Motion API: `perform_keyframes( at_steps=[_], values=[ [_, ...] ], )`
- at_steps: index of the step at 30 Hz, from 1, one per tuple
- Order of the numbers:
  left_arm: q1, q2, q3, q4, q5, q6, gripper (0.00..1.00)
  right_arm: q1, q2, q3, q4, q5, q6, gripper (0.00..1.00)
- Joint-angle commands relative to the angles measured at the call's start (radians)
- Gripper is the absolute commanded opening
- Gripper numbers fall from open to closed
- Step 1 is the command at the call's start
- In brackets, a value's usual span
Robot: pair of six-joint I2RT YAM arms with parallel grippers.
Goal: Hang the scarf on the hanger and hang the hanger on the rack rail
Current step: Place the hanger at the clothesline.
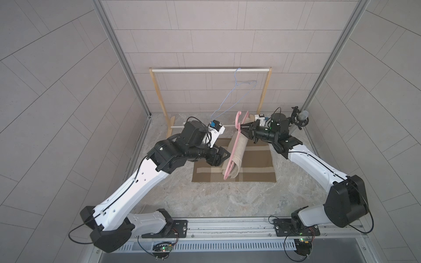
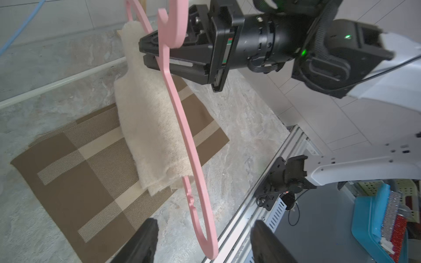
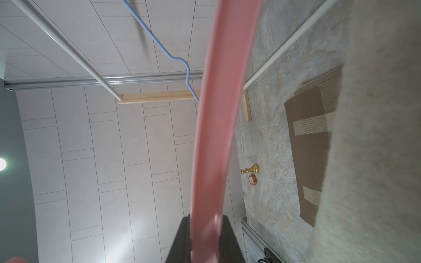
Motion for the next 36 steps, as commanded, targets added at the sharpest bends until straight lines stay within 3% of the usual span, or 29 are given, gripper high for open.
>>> perform_keyframes(
  at_steps=[1, 5, 10, 14, 20, 23, 32, 36],
  values=[
    [-0.026, 0.046, 0.052, -0.033, -0.058, 0.054, 0.67, 0.012, -0.058, 0.034, -0.009, 0.042, 0.009, 0.00],
    [-0.071, 0.110, 0.083, -0.015, -0.071, 0.064, 0.66, 0.022, -0.071, 0.038, -0.015, 0.057, 0.016, 0.00],
    [-0.120, 0.174, 0.083, -0.001, -0.196, 0.072, 0.59, 0.036, -0.090, 0.031, 0.020, 0.065, 0.044, 0.00],
    [-0.130, 0.186, 0.073, -0.002, -0.285, 0.075, 0.39, 0.044, -0.105, 0.019, 0.041, 0.062, 0.056, 0.00],
    [-0.130, 0.139, 0.025, 0.009, -0.310, 0.077, 0.09, 0.059, -0.131, 0.007, 0.049, 0.055, 0.013, 0.02],
    [-0.130, 0.099, -0.023, 0.008, -0.312, 0.065, 0.00, 0.058, -0.149, 0.013, -0.020, 0.065, -0.077, 0.13],
    [-0.111, -0.063, -0.143, -0.080, -0.335, -0.021, 0.00, 0.004, -0.200, 0.047, -0.239, 0.091, -0.355, 0.62],
    [-0.045, -0.133, -0.166, -0.120, -0.306, -0.051, 0.00, -0.067, -0.240, 0.014, -0.284, 0.079, -0.410, 0.75]
  ],
)
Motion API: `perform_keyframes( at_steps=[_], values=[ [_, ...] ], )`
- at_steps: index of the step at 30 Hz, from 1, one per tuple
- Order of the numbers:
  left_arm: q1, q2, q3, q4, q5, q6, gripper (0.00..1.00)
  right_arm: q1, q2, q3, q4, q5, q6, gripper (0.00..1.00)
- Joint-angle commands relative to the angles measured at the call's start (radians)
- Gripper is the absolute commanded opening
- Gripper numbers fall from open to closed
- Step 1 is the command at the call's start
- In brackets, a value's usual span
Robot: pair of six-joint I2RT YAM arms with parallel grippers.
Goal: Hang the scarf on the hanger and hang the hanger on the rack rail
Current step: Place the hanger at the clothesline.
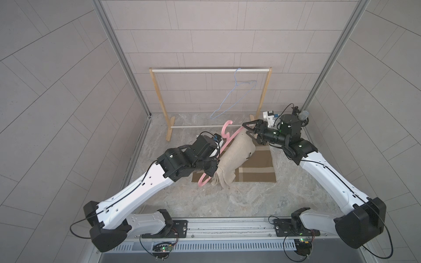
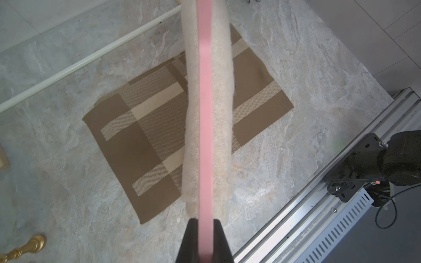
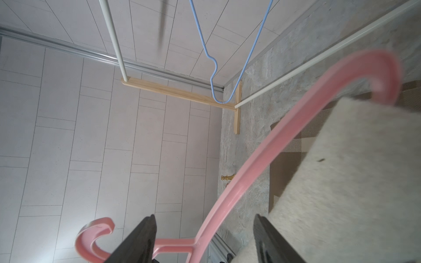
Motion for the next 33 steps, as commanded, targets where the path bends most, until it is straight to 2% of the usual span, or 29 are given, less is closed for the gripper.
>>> perform_keyframes(
  at_steps=[1, 6, 11, 15, 20, 26, 33],
  values=[
    [0.066, -0.071, -0.007, -0.029, 0.018, -0.043, 0.00, -0.057, -0.051, -0.006, -0.068, -0.001, -0.113, 0.78],
    [0.238, -0.148, -0.042, -0.041, 0.090, -0.088, 0.00, -0.157, -0.100, -0.028, -0.159, 0.001, -0.194, 0.85],
    [0.356, -0.171, -0.064, -0.058, 0.114, -0.092, 0.00, -0.226, -0.140, -0.073, -0.180, -0.002, -0.214, 0.91],
    [0.444, -0.151, -0.023, -0.071, 0.116, -0.065, 0.00, -0.252, -0.153, -0.092, -0.193, -0.003, -0.230, 0.95],
    [0.521, -0.067, 0.098, -0.069, 0.133, 0.005, 0.00, -0.261, -0.160, -0.099, -0.205, -0.006, -0.247, 1.00],
    [0.623, 0.064, 0.293, -0.062, 0.203, 0.071, 0.00, -0.284, -0.165, -0.089, -0.236, -0.033, -0.279, 1.00],
    [0.681, 0.208, 0.519, -0.060, 0.232, 0.117, 0.00, -0.317, -0.190, -0.093, -0.247, -0.055, -0.293, 1.00]
  ],
)
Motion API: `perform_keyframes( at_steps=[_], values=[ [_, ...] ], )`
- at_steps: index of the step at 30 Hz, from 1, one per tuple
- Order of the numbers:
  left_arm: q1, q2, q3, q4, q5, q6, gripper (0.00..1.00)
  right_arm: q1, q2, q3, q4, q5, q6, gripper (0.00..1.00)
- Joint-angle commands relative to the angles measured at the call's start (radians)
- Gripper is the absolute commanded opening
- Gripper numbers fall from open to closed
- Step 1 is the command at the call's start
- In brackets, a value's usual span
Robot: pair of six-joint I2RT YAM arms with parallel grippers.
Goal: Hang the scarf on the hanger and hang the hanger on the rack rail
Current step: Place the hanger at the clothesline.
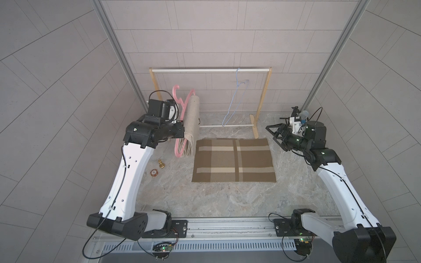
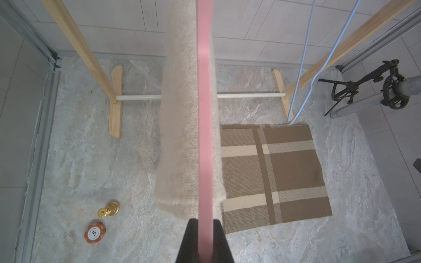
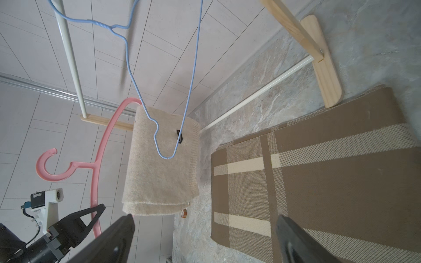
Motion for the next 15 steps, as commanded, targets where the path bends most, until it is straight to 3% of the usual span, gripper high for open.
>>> perform_keyframes(
  at_steps=[1, 15],
  values=[
    [0.033, 0.044, 0.113, 0.061, 0.053, 0.047, 0.00, -0.014, -0.032, -0.002, -0.016, -0.024, -0.026, 1.00],
    [0.185, 0.372, 0.492, 0.034, 0.164, 0.089, 0.00, -0.033, -0.043, -0.005, -0.007, -0.057, -0.018, 1.00]
  ],
)
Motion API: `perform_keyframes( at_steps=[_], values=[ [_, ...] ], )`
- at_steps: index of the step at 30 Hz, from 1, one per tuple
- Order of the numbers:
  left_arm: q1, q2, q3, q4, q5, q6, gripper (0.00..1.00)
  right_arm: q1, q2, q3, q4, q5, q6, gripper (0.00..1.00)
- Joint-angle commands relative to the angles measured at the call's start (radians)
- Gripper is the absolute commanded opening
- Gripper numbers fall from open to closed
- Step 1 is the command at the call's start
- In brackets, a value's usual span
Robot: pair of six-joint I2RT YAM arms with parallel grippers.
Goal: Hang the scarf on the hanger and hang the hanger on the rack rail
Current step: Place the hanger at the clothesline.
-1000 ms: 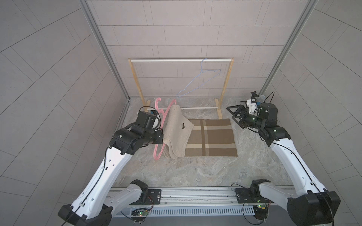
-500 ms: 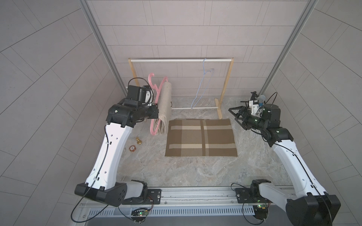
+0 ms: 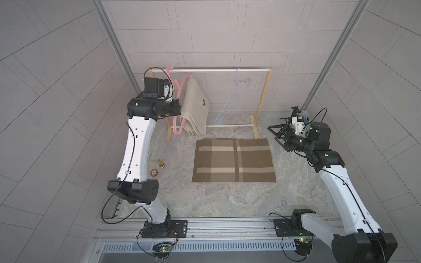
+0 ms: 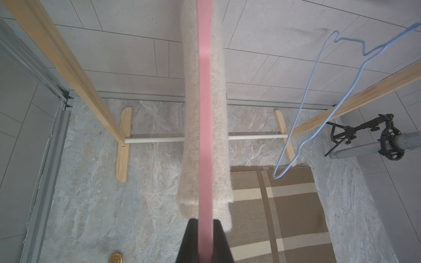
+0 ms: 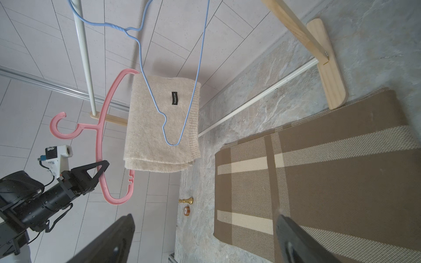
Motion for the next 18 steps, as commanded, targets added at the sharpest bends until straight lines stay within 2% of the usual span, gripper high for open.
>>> perform_keyframes(
  at_steps=[1, 7, 18],
  values=[
    [0.031, 0.034, 0.109, 0.033, 0.070, 0.045, 0.00, -0.005, -0.018, -0.007, 0.005, -0.014, -0.011, 1.00],
    [0.063, 0.114, 0.227, -0.047, 0.142, 0.147, 0.00, -0.005, -0.017, -0.015, 0.012, -0.022, -0.003, 1.00],
    [0.115, 0.209, 0.295, -0.081, 0.230, 0.196, 0.00, -0.007, -0.008, -0.017, 0.019, -0.033, 0.009, 1.00]
  ],
)
